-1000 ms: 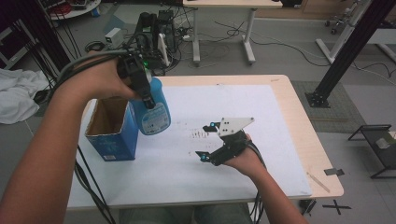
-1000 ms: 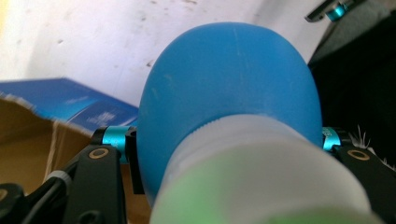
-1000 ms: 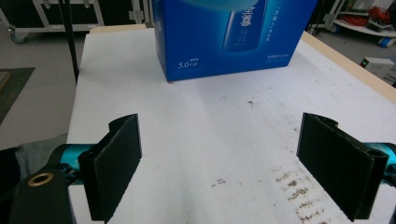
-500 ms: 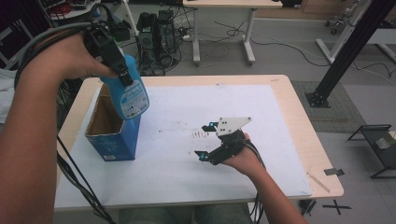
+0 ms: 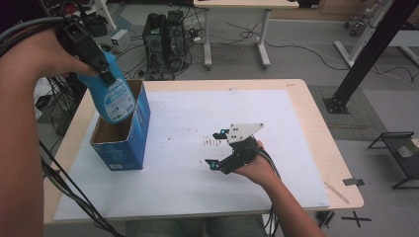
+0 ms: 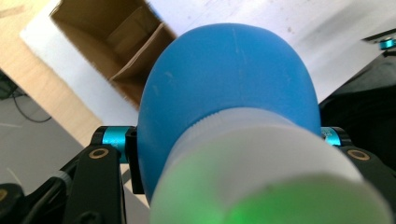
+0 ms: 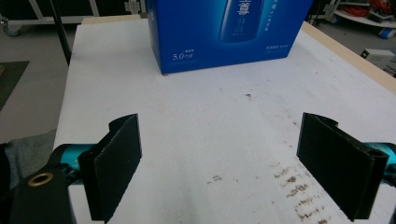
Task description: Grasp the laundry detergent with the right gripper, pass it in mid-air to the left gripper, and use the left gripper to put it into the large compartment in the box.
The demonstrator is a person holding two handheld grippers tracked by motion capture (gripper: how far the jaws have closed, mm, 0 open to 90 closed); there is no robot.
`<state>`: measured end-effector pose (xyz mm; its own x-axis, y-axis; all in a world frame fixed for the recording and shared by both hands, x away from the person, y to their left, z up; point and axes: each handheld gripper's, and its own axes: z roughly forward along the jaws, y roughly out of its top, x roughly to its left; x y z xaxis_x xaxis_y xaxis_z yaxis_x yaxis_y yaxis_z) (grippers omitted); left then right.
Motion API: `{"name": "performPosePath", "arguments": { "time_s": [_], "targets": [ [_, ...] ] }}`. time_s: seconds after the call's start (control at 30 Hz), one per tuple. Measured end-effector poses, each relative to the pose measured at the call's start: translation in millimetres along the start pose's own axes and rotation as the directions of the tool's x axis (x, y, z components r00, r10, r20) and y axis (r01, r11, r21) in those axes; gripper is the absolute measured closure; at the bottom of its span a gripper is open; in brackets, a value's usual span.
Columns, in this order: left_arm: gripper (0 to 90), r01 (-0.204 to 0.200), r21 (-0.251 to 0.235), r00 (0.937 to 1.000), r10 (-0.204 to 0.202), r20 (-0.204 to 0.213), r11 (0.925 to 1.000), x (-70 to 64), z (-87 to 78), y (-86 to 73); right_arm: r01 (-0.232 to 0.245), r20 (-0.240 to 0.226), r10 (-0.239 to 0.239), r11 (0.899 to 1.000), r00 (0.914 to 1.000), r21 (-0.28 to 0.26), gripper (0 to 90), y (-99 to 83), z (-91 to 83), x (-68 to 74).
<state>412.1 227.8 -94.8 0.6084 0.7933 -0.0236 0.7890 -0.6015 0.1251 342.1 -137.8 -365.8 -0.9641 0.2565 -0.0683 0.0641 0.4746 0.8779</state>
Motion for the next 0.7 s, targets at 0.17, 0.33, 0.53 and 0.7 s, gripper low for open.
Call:
{"name": "performPosePath", "arguments": {
  "time_s": [0.17, 0.33, 0.53, 0.7],
  "targets": [
    [39.9, 0.038, 0.014, 0.9992, -0.038, -0.014, 0.9992, 12.9, 7.2, -6.4, 0.001, -0.006, -0.001, 1.000, 1.0000, 0.005, 13.1, 0.2, 3.4, -0.3],
    [39.9, 0.036, 0.028, 0.9993, -0.036, -0.014, 0.9989, 23.4, 19.6, -9.7, -0.003, -0.004, 0.003, 1.000, 1.0000, 0.006, 13.1, 0.5, 5.1, -0.7],
    [39.8, 0.055, 0.030, 0.9984, -0.055, 0.010, 0.9980, 30.2, 43.5, -11.1, 0.005, 0.014, -0.005, 1.000, 0.9999, 0.017, 13.1, 0.2, 7.7, -0.6],
    [39.8, 0.031, 0.053, 0.9993, -0.032, 0.021, 0.9981, 34.7, 65.7, -11.5, 0.010, 0.011, -0.010, 1.000, 0.9999, 0.018, 13.1, 0.3, 9.0, -0.5]
  ]
}}
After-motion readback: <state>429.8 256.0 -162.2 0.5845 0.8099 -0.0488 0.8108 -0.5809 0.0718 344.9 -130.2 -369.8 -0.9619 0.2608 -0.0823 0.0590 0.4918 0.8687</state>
